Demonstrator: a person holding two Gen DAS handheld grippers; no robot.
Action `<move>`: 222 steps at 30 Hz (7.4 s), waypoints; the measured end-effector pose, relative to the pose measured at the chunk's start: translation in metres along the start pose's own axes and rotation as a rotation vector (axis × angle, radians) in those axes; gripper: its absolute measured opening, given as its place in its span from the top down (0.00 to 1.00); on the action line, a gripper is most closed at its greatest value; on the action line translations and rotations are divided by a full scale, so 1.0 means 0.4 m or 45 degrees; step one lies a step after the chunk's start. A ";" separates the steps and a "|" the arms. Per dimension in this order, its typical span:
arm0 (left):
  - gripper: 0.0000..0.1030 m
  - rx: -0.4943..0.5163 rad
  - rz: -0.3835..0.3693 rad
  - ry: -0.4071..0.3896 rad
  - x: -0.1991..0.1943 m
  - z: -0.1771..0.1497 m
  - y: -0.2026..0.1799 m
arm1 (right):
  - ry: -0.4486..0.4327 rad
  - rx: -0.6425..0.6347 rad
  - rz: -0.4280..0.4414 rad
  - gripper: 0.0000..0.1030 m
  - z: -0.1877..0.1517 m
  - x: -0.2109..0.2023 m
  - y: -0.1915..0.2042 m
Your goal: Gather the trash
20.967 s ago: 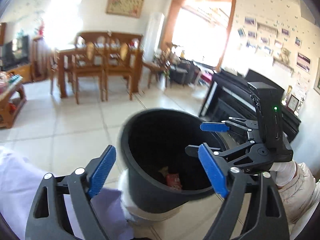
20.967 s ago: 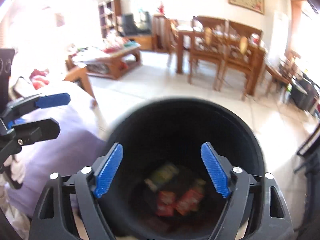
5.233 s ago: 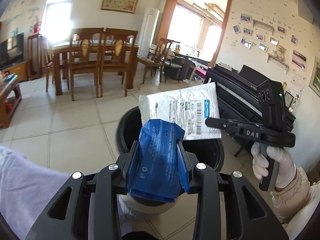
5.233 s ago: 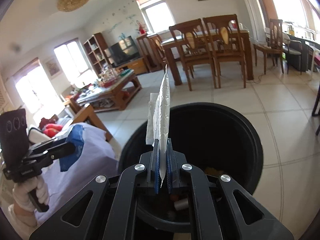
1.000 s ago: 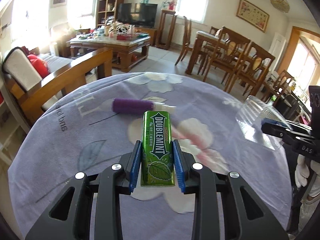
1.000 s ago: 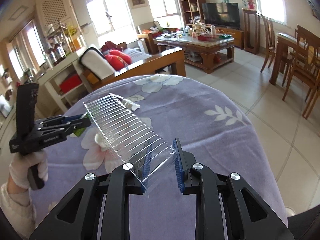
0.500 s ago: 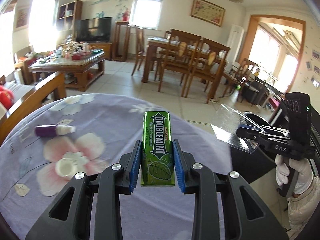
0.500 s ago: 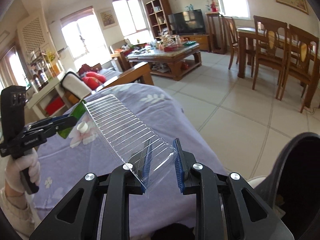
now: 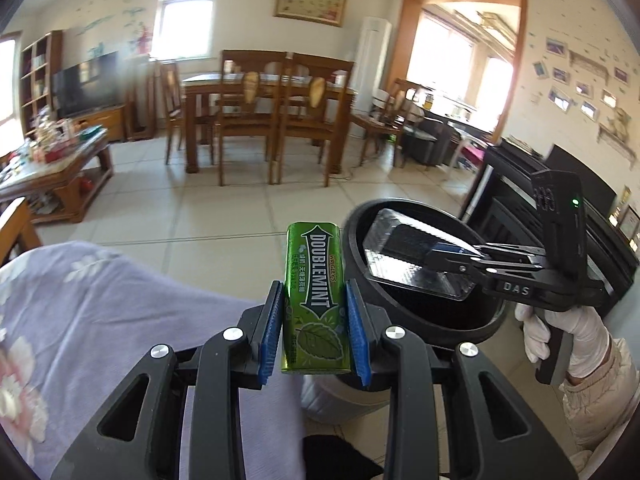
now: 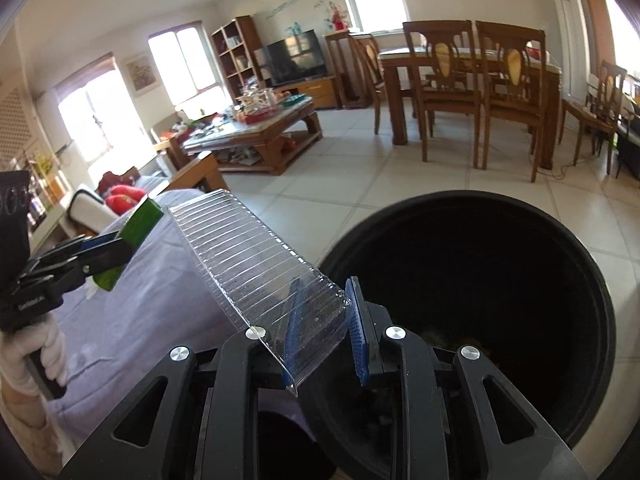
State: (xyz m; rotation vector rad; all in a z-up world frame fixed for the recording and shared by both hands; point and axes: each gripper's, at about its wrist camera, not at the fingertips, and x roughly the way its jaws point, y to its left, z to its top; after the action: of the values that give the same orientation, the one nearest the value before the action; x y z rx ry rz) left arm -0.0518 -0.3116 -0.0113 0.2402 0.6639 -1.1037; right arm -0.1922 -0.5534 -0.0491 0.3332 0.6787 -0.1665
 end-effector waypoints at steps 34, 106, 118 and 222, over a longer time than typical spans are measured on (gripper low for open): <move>0.69 0.245 -0.181 0.330 0.386 0.001 -0.270 | 0.327 -0.228 -0.450 0.76 -0.125 0.098 -0.214; 0.22 -0.575 0.503 0.182 -0.288 -0.302 0.673 | 0.197 -0.675 0.451 0.26 0.154 0.534 1.026; 0.50 -0.541 0.571 0.165 -0.293 -0.311 0.687 | 0.361 -0.841 0.554 0.36 0.195 0.756 1.184; 0.22 0.144 -0.117 0.158 0.173 -0.021 -0.181 | 0.056 0.154 0.012 0.39 -0.132 -0.051 -0.251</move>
State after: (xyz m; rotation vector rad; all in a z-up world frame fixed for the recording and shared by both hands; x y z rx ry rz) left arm -0.0994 -0.3916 -0.0496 0.3808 0.7293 -1.2232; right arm -0.2646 -0.6276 -0.0993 0.4570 0.7124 -0.1923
